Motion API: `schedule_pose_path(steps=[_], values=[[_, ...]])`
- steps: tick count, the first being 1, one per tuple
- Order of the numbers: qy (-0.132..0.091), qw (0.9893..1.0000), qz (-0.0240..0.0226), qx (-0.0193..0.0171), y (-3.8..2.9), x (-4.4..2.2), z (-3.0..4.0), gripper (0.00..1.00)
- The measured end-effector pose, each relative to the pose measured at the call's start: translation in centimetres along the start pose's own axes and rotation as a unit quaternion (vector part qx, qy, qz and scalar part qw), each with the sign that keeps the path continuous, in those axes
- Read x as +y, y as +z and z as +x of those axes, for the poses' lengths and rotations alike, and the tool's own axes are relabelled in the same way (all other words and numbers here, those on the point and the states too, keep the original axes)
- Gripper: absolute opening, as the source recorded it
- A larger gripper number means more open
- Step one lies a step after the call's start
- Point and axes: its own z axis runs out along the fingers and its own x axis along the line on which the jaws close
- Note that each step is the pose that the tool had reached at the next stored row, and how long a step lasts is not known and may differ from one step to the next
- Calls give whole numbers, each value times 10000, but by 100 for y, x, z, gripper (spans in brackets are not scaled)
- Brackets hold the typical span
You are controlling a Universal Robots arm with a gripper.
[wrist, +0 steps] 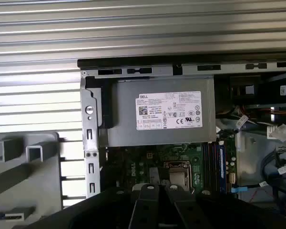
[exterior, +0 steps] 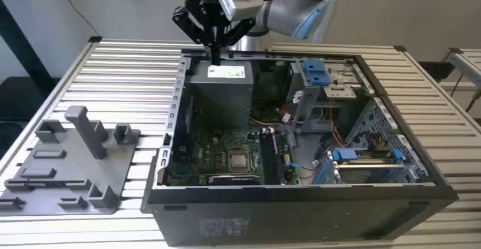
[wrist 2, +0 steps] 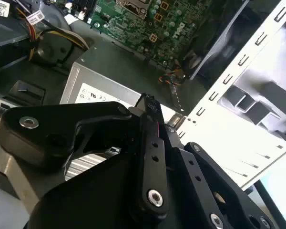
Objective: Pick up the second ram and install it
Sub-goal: 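Reach for the second ram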
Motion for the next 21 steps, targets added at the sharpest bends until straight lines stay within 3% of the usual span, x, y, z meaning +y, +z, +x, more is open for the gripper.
schedule_pose_path(steps=[11, 21], values=[[0, 10000, 1, -3, -1, -2, 19, 11], [-3, 10000, -5, -62, -5, -32, 196, 11]])
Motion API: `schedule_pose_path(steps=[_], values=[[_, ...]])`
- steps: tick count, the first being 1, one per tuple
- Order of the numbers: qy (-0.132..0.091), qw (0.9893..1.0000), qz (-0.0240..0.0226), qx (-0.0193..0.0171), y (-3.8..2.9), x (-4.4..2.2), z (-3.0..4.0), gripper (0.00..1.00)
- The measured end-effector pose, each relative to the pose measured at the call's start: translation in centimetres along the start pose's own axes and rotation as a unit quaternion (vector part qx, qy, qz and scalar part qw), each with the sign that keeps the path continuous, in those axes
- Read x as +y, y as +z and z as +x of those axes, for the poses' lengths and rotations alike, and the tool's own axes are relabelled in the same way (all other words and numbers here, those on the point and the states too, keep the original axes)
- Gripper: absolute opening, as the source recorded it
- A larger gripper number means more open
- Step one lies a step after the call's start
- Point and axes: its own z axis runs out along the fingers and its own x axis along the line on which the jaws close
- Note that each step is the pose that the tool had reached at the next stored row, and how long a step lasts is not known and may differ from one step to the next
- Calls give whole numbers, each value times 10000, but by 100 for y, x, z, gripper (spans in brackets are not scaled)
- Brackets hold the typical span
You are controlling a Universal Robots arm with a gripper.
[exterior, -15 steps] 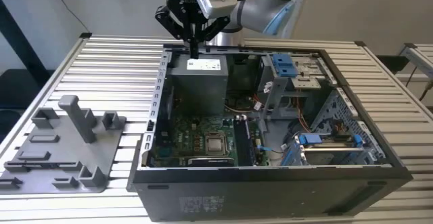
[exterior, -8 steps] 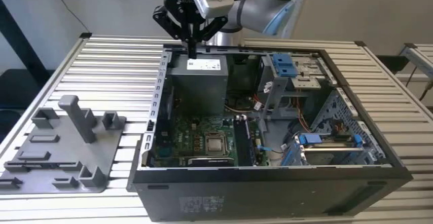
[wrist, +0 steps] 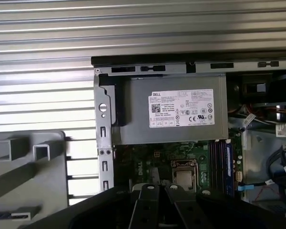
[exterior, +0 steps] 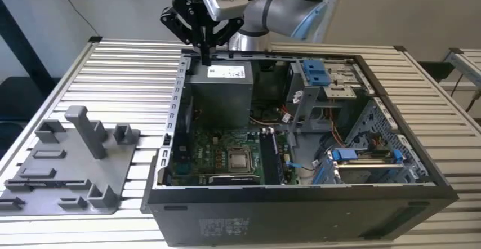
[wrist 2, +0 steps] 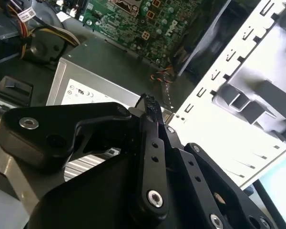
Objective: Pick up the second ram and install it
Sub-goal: 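Reach for the second ram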
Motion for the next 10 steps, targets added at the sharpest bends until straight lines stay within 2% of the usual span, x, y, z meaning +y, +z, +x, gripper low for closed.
schedule_pose_path(steps=[10], values=[[-3, 10000, -4, -56, -7, -27, 179, 11]])
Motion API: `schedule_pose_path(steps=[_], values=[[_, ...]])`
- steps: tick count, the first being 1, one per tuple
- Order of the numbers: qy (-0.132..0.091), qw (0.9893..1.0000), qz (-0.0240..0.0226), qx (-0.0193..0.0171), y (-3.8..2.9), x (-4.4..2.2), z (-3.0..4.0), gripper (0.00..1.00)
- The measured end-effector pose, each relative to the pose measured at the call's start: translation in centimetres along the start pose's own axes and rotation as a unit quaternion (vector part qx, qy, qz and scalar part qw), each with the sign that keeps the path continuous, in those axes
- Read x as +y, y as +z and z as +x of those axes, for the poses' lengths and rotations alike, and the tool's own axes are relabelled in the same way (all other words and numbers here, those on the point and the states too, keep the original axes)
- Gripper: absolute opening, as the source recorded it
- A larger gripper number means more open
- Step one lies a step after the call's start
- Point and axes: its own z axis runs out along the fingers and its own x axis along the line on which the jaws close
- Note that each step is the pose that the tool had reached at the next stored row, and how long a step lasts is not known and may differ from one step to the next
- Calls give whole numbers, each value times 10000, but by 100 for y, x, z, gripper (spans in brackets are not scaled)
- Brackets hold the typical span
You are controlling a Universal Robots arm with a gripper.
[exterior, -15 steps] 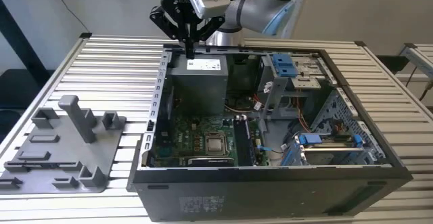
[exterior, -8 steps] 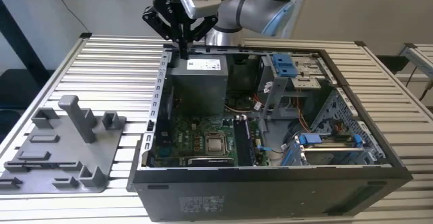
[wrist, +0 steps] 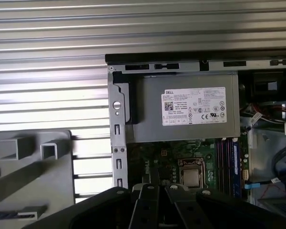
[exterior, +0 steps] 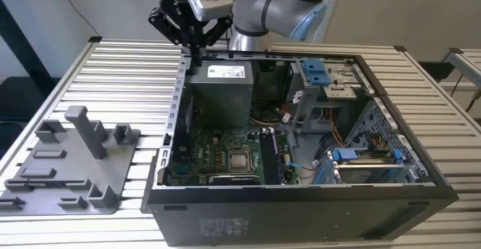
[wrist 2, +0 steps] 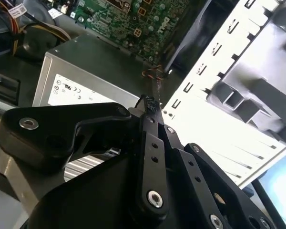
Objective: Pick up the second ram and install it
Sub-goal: 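Reach for the second ram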
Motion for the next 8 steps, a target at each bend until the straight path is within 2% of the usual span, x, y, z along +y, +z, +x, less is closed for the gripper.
schedule_pose_path(steps=[8], values=[[-2, 10000, -3, -42, -7, -15, 135, 11]])
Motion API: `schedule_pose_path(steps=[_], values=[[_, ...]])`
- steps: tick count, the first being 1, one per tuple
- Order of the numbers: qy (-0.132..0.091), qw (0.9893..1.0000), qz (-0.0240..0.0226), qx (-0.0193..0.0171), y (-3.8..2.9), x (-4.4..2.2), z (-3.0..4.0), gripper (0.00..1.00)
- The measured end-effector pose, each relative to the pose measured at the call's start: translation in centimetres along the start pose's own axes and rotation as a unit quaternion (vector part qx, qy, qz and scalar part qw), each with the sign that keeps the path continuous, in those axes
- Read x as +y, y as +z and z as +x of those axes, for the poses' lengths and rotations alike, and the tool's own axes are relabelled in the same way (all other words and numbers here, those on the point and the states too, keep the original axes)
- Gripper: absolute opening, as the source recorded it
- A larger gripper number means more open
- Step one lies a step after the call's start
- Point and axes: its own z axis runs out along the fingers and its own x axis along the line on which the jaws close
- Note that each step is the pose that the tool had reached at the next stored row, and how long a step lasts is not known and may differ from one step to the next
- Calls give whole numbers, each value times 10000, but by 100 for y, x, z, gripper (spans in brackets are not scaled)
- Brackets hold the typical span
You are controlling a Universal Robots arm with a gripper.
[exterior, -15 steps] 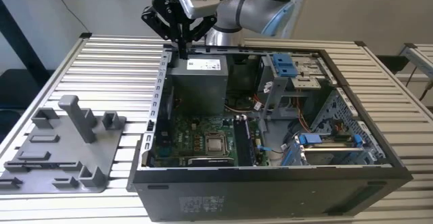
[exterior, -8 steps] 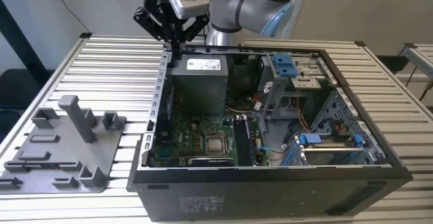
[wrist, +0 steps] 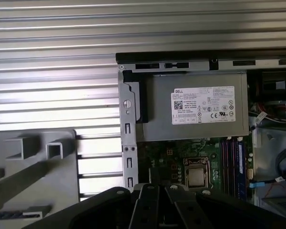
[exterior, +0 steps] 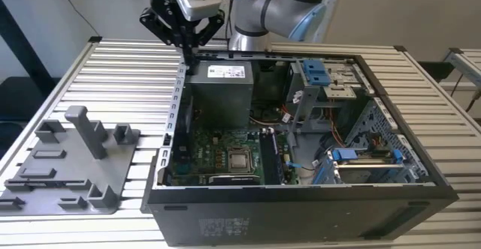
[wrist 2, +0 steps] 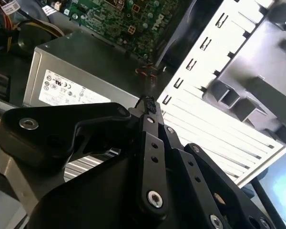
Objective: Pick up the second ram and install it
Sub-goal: 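Reach for the second ram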
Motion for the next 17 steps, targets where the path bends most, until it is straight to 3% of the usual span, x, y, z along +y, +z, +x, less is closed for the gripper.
schedule_pose_path(steps=[17], values=[[-5, 10000, -7, -97, -16, -31, 290, 11]])
